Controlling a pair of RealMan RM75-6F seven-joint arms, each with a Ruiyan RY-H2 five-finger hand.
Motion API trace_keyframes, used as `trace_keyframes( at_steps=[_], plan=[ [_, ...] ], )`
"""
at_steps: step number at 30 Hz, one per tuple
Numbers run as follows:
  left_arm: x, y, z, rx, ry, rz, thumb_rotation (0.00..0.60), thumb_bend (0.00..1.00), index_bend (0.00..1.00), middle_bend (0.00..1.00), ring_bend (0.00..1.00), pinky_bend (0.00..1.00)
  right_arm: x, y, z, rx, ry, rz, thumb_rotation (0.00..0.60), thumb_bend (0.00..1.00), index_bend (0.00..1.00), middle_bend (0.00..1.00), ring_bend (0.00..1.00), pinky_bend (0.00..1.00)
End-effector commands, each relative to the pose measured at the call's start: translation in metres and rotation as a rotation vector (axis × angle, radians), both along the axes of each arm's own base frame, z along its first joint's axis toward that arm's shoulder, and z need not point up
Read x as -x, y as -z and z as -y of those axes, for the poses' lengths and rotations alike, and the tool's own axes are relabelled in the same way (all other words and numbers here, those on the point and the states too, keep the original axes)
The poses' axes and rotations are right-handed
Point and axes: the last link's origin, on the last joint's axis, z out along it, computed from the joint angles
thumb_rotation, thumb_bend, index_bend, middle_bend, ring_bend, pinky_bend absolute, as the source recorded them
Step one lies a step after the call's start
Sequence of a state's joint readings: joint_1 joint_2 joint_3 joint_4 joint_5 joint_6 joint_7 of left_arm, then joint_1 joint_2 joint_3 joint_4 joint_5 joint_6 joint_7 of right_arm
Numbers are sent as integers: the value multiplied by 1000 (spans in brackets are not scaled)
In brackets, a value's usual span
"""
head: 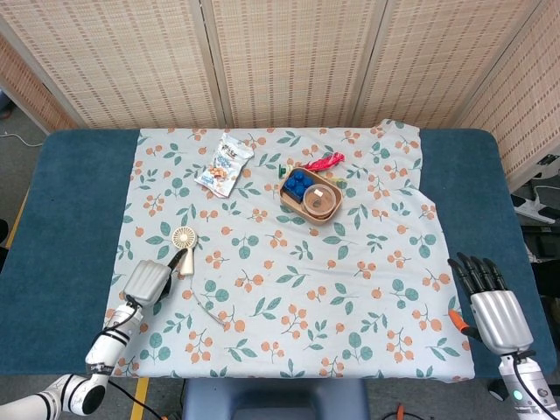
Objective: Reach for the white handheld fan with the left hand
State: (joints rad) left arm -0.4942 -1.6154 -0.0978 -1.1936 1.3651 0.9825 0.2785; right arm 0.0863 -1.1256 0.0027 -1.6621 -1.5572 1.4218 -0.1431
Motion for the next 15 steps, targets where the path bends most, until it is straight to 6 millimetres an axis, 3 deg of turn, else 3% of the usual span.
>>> trace_keyframes(
  at_steps=[1, 15],
  plan=[
    [1, 0, 0, 2, -1, -4, 600, 909, 0, 883, 734, 1000, 0, 0, 0, 0, 1, -1, 600, 184, 0, 0, 0, 0],
    [6, 2, 2, 19, -2, -31, 600, 910, 0, 883, 734, 1000, 0, -1, 0, 7, 2, -1, 600, 184, 0, 0, 0, 0]
  ],
)
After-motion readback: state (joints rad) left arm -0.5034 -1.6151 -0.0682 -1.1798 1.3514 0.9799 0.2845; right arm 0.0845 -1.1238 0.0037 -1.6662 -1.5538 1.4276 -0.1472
